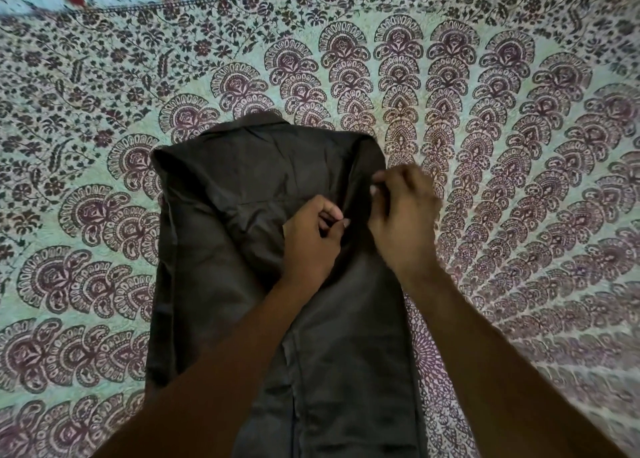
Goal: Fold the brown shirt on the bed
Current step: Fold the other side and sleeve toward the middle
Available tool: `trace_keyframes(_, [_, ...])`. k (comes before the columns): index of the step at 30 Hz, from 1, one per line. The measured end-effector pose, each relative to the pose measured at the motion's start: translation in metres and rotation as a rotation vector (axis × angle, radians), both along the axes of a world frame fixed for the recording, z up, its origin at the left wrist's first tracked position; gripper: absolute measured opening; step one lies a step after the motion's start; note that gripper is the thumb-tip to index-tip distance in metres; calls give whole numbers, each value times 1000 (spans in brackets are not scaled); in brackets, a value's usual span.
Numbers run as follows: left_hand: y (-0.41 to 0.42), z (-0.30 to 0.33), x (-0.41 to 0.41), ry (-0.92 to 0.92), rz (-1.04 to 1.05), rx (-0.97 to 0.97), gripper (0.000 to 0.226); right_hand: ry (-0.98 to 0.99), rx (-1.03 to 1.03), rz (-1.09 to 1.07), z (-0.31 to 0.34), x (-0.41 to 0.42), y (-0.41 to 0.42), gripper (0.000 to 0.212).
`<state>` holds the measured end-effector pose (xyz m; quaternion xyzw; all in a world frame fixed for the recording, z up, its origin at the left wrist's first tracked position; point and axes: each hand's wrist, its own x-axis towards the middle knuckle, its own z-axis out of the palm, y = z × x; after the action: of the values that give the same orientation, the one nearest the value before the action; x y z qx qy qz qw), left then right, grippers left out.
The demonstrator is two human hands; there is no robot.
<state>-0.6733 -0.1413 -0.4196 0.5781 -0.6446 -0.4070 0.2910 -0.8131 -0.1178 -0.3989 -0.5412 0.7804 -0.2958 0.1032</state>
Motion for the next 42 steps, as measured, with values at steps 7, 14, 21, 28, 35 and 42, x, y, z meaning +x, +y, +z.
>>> trace_keyframes(7, [-6, -1, -1, -295, -146, -226, 9, 342, 241, 178, -34, 7, 62, 68])
trace_keyframes(14, [43, 16, 28, -495, -325, -461, 14, 282, 217, 192, -12, 39, 116, 55])
trace_keyframes(21, [81, -6, 68, -823, -585, -421, 49, 377, 410, 120, -29, 33, 176, 58])
trace_keyframes(28, [142, 11, 84, -901, -643, -350, 63, 335, 416, 321, -17, 66, 227, 63])
trace_keyframes(35, [169, 16, 77, -966, -628, -331, 70, 317, 524, 213, -5, 81, 279, 64])
trace_keyframes(42, [262, 17, 100, -907, -579, -202, 68, 298, 567, 279, -1, 77, 322, 64])
